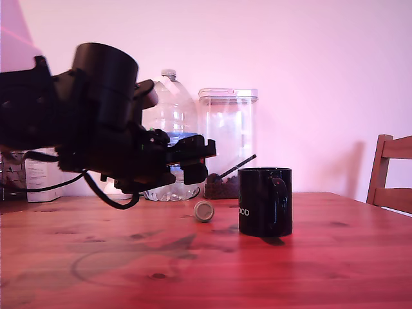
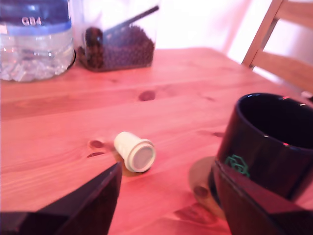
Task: Pick up the coffee capsules from the table one by one and drop them inside the nearest coffee cup
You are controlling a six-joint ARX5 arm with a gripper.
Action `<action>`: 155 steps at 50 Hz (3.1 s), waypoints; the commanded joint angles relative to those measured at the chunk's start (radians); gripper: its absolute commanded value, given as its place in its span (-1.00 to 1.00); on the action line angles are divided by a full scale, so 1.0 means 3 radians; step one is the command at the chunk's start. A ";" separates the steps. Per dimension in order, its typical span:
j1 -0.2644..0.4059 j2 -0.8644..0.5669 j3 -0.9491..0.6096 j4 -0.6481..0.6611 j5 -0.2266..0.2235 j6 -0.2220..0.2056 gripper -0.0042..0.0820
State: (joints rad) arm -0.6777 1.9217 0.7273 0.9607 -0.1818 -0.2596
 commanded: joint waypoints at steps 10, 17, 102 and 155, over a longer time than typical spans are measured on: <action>0.0120 0.0058 0.0286 -0.0417 0.0019 -0.0055 0.36; 0.0189 0.0060 0.0470 -0.0718 0.0126 -0.0134 0.36; 0.0441 0.1045 0.2614 -0.3241 0.1006 -0.0275 0.36; 0.0505 0.1106 0.2614 -0.3442 0.1007 -0.0272 0.28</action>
State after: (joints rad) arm -0.5285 2.2082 1.5127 -0.0753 0.1223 -0.3416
